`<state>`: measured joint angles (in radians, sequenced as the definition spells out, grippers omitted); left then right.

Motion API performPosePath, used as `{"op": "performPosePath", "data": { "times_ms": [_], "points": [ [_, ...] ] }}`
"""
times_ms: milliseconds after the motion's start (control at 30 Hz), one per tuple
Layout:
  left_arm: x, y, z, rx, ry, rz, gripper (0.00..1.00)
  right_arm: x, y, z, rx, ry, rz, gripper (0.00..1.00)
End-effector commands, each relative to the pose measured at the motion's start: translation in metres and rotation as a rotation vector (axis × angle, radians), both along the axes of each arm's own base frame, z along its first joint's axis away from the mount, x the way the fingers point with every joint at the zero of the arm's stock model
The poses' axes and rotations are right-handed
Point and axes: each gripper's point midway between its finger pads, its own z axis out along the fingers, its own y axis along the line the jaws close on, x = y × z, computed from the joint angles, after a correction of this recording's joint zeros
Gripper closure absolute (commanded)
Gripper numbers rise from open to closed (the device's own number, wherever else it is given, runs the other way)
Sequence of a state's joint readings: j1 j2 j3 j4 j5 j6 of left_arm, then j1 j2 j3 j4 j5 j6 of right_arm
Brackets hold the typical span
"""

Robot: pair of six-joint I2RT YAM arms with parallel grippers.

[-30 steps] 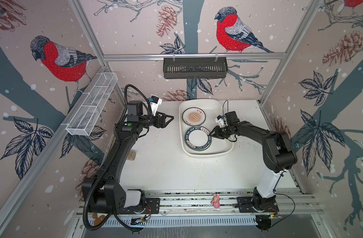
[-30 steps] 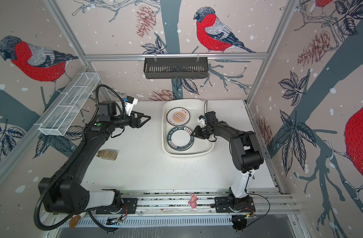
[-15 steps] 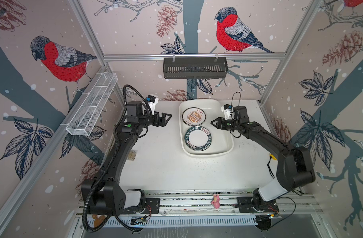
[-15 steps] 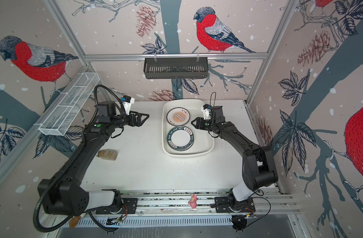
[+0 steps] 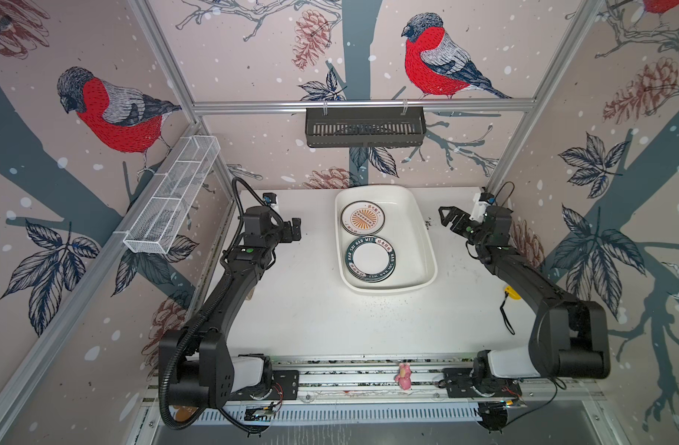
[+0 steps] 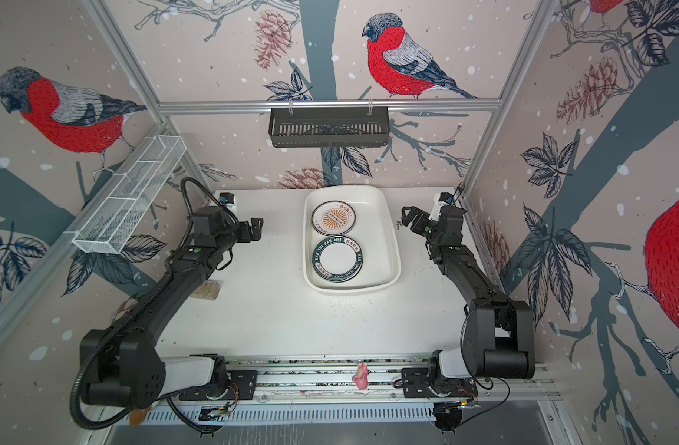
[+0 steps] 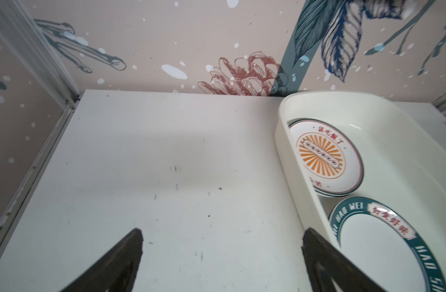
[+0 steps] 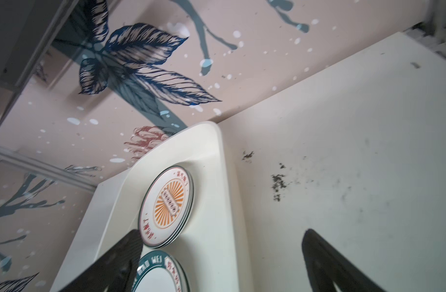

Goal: Place the plates into the plastic bin on the countertop
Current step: Reset both arms

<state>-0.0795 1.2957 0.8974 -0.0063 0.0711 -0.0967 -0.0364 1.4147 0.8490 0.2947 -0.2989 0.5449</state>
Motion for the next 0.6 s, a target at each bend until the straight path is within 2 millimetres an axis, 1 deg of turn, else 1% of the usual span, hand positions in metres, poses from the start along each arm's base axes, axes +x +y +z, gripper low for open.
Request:
{"op": "performPosePath", "data": {
  "times_ms": [0,33,167,300,367,400,433,467,533,567],
  "points": [
    [0.014,0.014,0.016,0.046,-0.173,0.065,0.02,0.005,-0.030,0.009,-0.094,-0.098,-0.130,0.00],
    [0.015,0.013,0.012,0.052,-0.190,0.063,0.02,0.004,-0.037,0.006,-0.128,-0.110,-0.158,0.00],
    [0.013,0.016,-0.003,0.072,-0.273,0.067,0.02,-0.005,-0.051,-0.015,-0.273,-0.155,-0.206,0.00],
    [0.007,0.016,-0.025,0.099,-0.330,0.058,0.02,-0.020,-0.053,-0.012,-0.362,-0.271,-0.216,0.00],
    [0.004,0.016,-0.037,0.108,-0.344,0.053,0.02,-0.029,-0.062,-0.012,-0.404,-0.292,-0.267,0.00],
    [0.003,0.018,-0.038,0.107,-0.351,0.058,0.01,-0.034,-0.069,-0.016,-0.423,-0.289,-0.303,0.00],
    [0.003,0.025,-0.039,0.104,-0.327,0.101,0.01,-0.039,-0.075,-0.020,-0.433,-0.281,-0.328,0.00],
    [0.002,0.030,-0.038,0.092,-0.326,0.128,0.01,-0.044,-0.078,-0.026,-0.441,-0.272,-0.332,0.00],
    [-0.008,0.040,-0.031,0.096,-0.390,0.177,0.01,-0.054,-0.077,-0.036,-0.458,-0.262,-0.319,0.00],
    [-0.013,0.040,-0.029,0.110,-0.413,0.172,0.01,-0.059,-0.079,-0.038,-0.453,-0.264,-0.327,0.00]
  ]
}}
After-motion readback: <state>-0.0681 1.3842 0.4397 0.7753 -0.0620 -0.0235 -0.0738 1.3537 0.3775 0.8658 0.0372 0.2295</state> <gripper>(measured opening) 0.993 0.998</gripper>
